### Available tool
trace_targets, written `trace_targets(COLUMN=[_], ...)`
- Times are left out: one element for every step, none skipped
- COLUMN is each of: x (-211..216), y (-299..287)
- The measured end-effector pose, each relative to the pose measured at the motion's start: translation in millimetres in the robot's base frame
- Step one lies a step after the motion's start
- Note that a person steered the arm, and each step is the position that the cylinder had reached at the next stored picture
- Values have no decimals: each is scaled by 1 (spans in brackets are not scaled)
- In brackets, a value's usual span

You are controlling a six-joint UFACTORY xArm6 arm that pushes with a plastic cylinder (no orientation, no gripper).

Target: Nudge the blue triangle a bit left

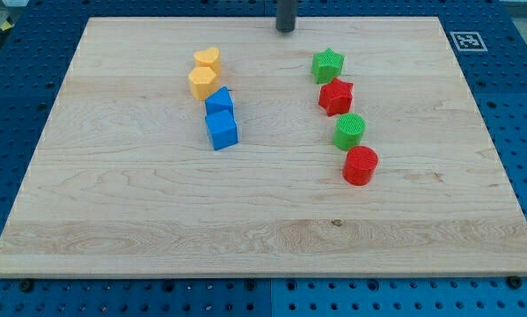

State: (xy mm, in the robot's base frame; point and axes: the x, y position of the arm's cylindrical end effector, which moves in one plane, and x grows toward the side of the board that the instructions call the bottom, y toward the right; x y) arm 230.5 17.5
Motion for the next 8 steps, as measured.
trace_targets(x=[54, 114, 161, 163, 163, 170, 174, 174], y=[-14, -16, -16, -16, -34, -52, -55, -56])
